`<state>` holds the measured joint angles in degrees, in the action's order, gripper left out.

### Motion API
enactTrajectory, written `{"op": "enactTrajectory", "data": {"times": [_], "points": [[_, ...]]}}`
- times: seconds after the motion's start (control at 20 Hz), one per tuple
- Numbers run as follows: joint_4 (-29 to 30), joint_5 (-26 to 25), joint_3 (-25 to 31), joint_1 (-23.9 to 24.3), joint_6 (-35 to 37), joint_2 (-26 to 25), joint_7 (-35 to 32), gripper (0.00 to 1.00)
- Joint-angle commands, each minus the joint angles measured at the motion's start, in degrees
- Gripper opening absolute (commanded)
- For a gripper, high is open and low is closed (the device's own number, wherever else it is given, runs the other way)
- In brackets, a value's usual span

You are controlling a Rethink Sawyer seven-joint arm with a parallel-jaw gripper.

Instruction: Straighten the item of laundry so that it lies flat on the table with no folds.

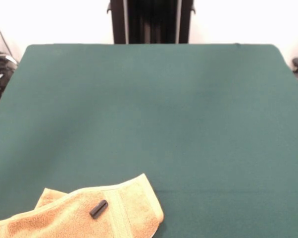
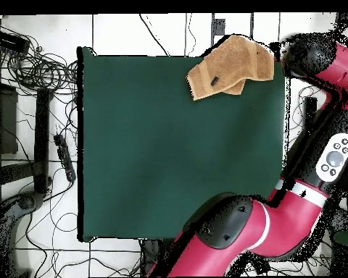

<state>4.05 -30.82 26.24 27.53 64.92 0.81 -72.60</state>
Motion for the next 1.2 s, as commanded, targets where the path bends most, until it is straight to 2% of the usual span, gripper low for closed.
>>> {"op": "enactTrajectory", "data": {"times": [0.05,0.15,0.3,0.55,0.75,0.85,0.95,1.2], "points": [[9.10,1.91,9.27,3.90,32.40,4.83,0.39,0.00],[8.62,-0.20,6.07,2.05,32.84,5.58,3.25,0.00],[8.71,-1.53,3.46,0.87,34.55,6.29,2.60,0.00],[9.92,-0.85,4.63,0.36,34.13,5.18,4.00,0.00],[9.80,0.19,6.59,0.71,35.09,4.62,-2.92,0.00],[9.38,-0.52,7.42,0.51,36.08,4.67,-2.09,0.00],[9.35,-0.44,7.59,0.13,37.24,4.82,-4.55,0.00],[9.89,-0.54,4.44,-1.41,36.24,5.98,-6.71,0.00]]}}
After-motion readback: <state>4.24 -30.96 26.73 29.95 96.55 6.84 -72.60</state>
